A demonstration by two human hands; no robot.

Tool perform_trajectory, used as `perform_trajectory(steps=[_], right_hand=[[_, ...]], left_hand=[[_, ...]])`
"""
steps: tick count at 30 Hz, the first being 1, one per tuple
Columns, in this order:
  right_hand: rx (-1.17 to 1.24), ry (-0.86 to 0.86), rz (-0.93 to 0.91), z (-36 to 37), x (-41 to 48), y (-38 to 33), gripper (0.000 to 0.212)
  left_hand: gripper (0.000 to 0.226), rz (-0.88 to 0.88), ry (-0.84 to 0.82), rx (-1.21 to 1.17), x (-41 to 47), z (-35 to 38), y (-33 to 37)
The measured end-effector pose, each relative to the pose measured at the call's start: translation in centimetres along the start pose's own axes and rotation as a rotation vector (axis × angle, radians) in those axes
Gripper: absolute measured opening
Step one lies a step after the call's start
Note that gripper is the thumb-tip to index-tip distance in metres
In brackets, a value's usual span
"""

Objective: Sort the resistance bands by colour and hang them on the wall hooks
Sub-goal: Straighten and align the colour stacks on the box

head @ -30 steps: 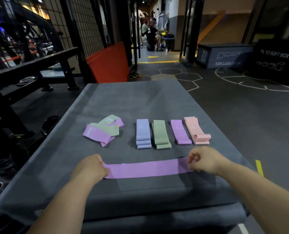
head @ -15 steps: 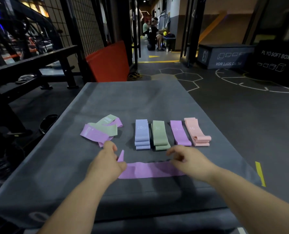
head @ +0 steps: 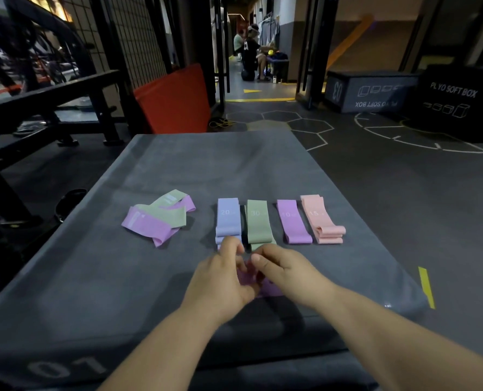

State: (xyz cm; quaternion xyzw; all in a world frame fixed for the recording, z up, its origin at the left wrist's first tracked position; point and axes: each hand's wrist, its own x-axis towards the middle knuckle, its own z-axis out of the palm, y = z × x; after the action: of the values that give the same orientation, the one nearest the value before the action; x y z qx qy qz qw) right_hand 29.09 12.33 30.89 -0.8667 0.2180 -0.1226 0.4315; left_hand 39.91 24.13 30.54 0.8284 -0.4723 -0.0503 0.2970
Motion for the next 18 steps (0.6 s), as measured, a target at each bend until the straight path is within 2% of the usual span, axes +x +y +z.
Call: perform_trajectory(steps=[3,5,11,15,18], right_hand=[[0.017,0.046,0.049,-0.8,0.1,0.9,0.009],[0.05,0.035,0.076,-1.3,0.1,1.4,0.013],[0.026,0.004,0.137,-3.2,0.0,3.1,0.021],[0.021,-0.001,0.187,-4.5,-0.4,3.6,0.02],[-0.076,0.01,0.221,-5.3,-0.6,3.6,0.022]], left_hand=[[0.083,0.04,-0.108,0.157,0.3,0.5,-0.7],[0.089,0.016,-0.202,0.174,0.6,0.7,-1.2],[0.081,0.011,-0.267,0.132,1.2,0.9,-2.1],[0.074,0.013,-0.254,0.12,1.3,1.0,-2.5],[0.068,0.016,-0.251,0.143,1.3,1.0,-2.6]])
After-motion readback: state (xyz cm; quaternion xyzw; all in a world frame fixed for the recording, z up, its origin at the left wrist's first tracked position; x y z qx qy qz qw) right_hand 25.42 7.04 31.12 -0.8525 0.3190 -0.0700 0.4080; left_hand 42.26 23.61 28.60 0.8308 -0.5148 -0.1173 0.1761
